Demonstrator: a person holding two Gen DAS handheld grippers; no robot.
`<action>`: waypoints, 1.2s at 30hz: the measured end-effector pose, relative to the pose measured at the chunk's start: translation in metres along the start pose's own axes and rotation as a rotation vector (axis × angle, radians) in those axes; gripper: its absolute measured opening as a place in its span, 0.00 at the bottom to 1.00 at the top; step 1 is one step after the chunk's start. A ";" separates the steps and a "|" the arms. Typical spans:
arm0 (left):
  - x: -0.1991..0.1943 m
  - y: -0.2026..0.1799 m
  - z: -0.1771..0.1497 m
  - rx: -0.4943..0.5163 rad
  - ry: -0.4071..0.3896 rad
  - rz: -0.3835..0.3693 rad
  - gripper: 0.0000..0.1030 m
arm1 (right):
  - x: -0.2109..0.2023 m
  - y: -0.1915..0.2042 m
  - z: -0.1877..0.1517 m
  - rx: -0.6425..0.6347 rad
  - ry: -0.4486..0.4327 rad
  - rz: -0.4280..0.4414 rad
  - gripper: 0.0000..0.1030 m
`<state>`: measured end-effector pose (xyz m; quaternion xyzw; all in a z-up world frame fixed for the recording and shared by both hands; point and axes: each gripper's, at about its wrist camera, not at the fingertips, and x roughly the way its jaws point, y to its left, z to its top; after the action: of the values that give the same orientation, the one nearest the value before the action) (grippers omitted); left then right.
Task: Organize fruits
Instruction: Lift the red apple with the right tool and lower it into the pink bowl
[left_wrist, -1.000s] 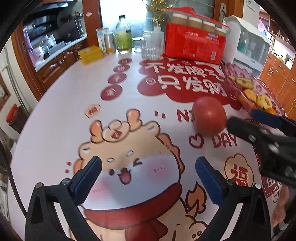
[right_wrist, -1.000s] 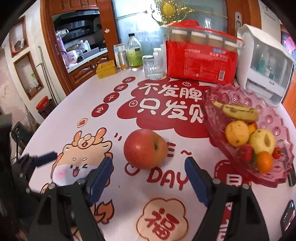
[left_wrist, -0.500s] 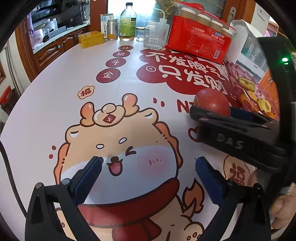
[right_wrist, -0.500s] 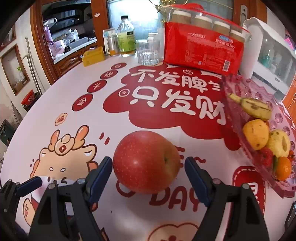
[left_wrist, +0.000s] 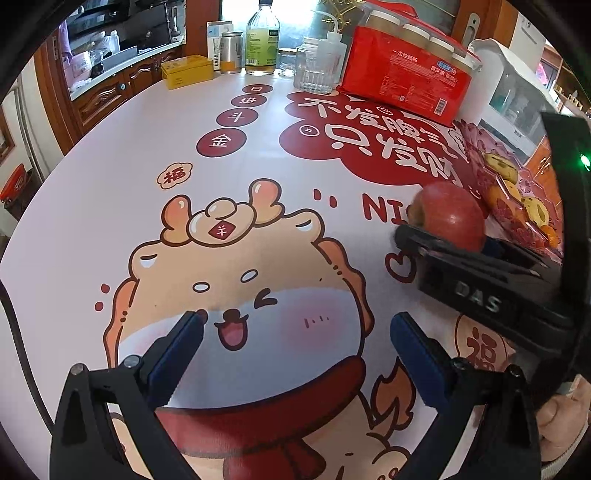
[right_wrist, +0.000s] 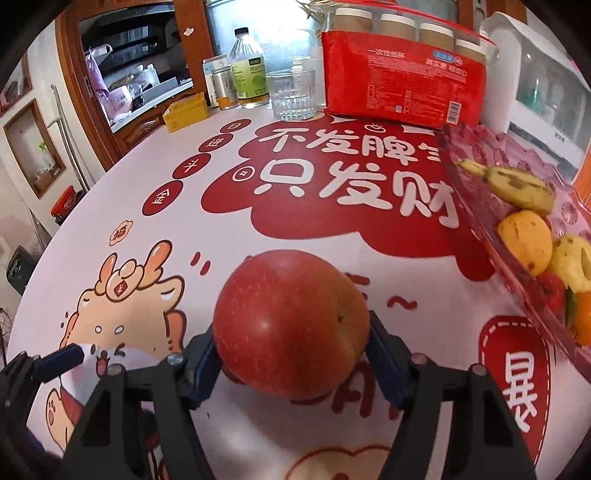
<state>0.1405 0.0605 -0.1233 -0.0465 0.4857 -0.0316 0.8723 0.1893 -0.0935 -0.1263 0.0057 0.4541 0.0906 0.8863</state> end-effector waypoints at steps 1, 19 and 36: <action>0.000 0.000 -0.001 -0.001 -0.001 0.004 0.98 | -0.003 -0.003 -0.003 0.008 -0.001 0.003 0.68; -0.025 -0.015 -0.026 0.020 -0.012 -0.001 0.98 | -0.072 -0.046 -0.054 0.151 -0.030 0.083 0.67; -0.045 -0.052 -0.033 0.105 -0.028 -0.045 0.98 | -0.162 -0.130 0.011 0.180 -0.185 -0.017 0.67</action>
<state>0.0881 0.0118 -0.0969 -0.0123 0.4698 -0.0759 0.8794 0.1260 -0.2470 -0.0012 0.0898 0.3767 0.0413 0.9210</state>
